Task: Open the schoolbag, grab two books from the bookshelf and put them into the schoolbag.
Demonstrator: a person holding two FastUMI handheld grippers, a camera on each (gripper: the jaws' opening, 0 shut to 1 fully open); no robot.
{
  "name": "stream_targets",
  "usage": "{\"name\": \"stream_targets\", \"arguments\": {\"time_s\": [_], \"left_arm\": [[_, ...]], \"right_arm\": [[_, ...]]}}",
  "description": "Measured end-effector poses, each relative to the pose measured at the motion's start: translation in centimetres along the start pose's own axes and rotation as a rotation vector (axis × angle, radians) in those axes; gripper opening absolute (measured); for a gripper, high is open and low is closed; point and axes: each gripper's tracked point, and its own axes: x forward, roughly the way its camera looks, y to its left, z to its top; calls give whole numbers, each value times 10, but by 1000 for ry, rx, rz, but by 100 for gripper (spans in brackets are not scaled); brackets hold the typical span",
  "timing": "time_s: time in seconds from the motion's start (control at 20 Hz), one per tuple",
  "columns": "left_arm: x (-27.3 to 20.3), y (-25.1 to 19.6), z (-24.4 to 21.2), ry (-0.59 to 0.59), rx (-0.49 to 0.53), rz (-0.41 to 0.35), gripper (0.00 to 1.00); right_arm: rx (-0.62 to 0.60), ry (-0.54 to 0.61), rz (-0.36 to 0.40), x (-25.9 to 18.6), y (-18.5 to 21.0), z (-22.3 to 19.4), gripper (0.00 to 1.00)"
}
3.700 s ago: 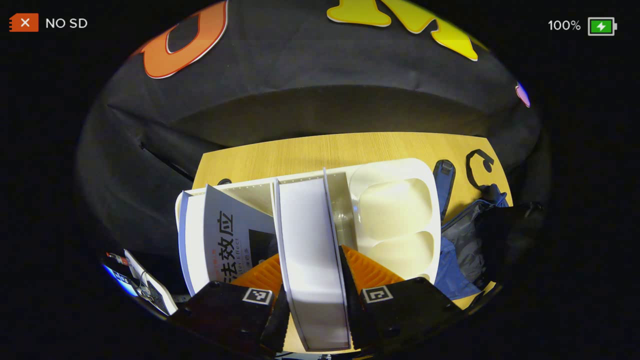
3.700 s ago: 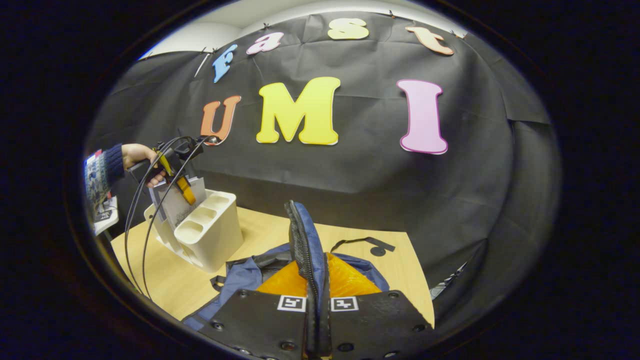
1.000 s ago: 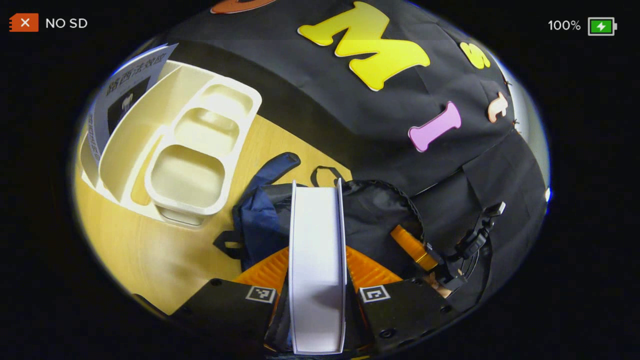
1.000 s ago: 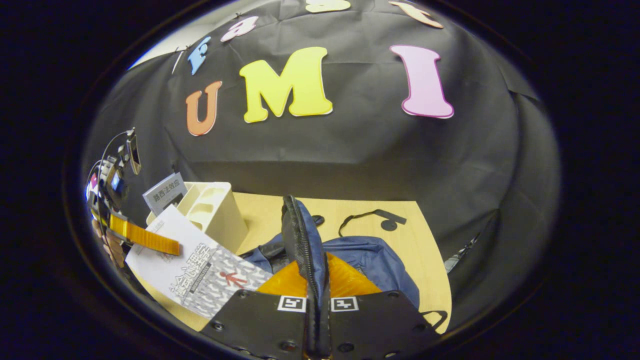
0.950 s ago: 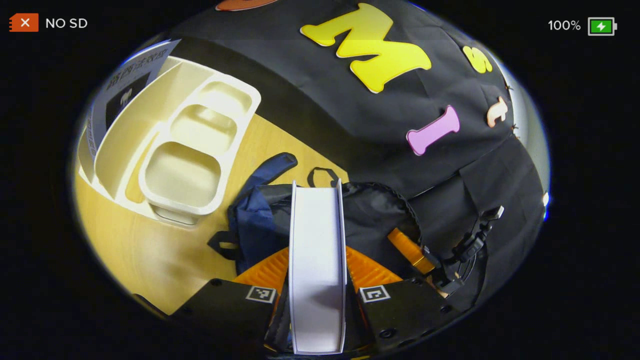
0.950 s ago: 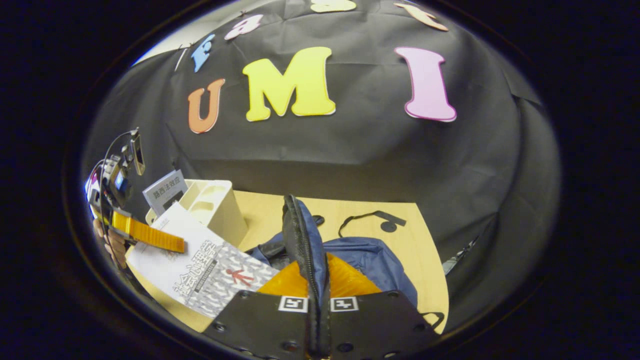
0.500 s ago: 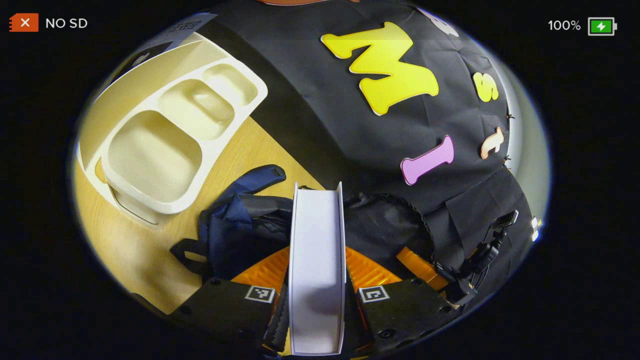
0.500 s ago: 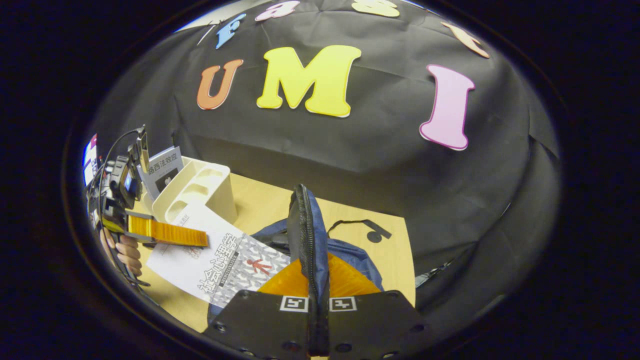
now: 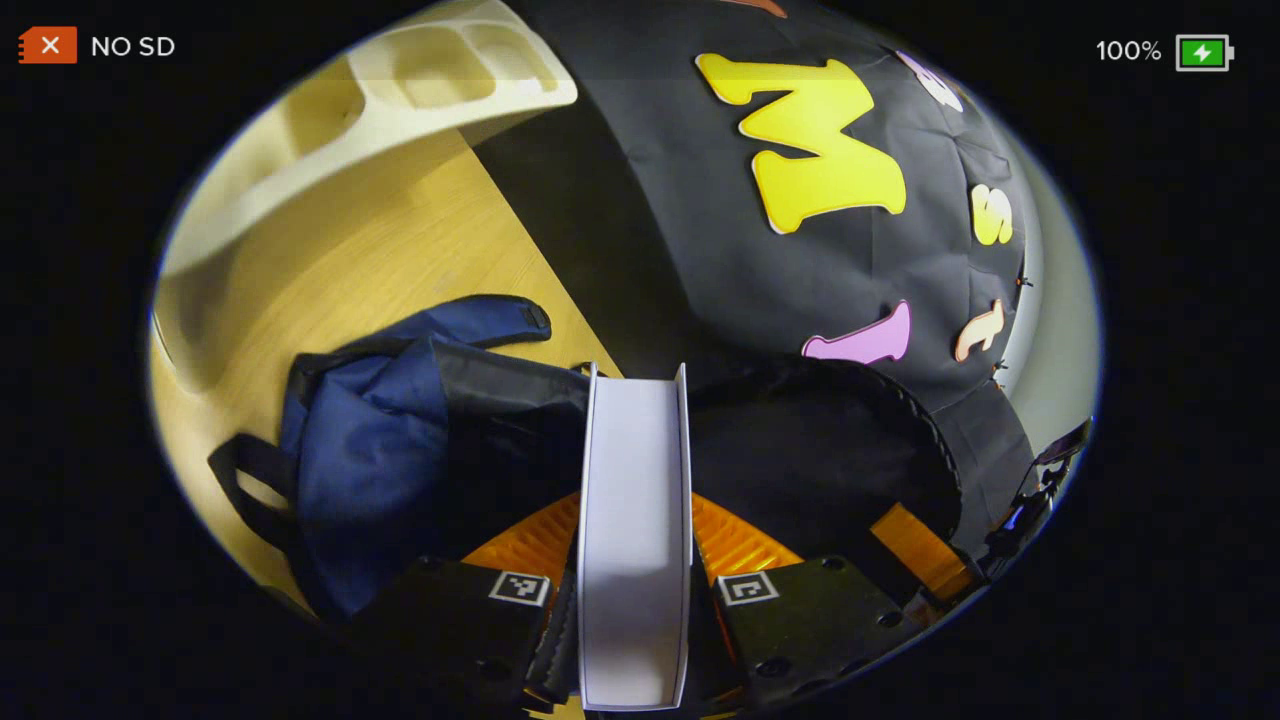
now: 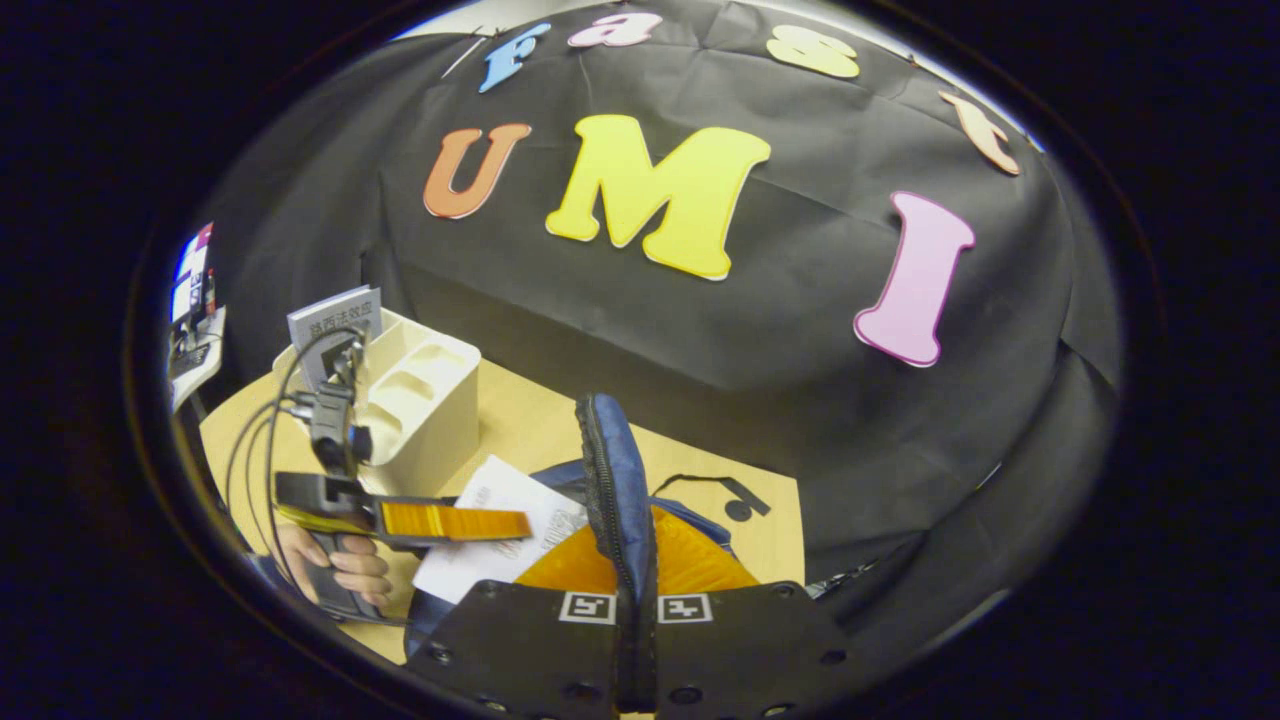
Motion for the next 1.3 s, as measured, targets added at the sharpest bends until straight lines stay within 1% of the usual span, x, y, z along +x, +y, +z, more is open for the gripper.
{"name": "stream_targets", "arguments": {"time_s": [0.15, 0.25, 0.4, 0.45, 0.5, 0.65, 0.75, 0.8, 0.85, 0.9, 0.95, 1.05, 1.25, 1.3], "left_arm": [[20, 6, -26, 20, -12, -24, 47], [32, 13, -45, 17, -7, -26, 47], [48, 19, -60, 26, 11, -17, 47], [53, 17, -62, 32, 9, -22, 52], [56, 23, -67, 41, 24, 0, 47], [54, 46, -66, 57, 55, 71, 47], [51, 59, -63, 82, 108, 136, 53], [51, 66, -63, 96, 144, 167, 61], [50, 74, -65, 114, 188, 202, 65], [47, 77, -66, 125, 207, 205, 75], [43, 77, -67, 139, 230, 206, 78], [30, 77, -63, 156, 294, 218, 81], [6, 76, -44, 135, 411, 252, 86], [7, 74, -39, 139, 439, 261, 87]], "right_arm": [[-6, -19, 24, 4, 13, 8, 0], [4, -36, 31, 4, 19, 11, 0], [28, -44, 55, 5, 25, 7, 0], [42, -49, 59, 6, 24, 7, 0], [51, -53, 64, 6, 25, 7, 0], [75, -67, 73, 6, 23, 4, 0], [98, -77, 81, 5, 19, 2, 0], [109, -82, 80, 4, 18, 0, 0], [116, -89, 68, 4, 12, -1, 0], [123, -93, 68, 3, 10, -4, 0], [128, -94, 66, 3, 9, -6, 0], [131, -95, 58, 4, 4, -13, 0], [143, -86, 58, 9, 5, -28, 0], [147, -85, 58, 10, 5, -31, 0]]}}
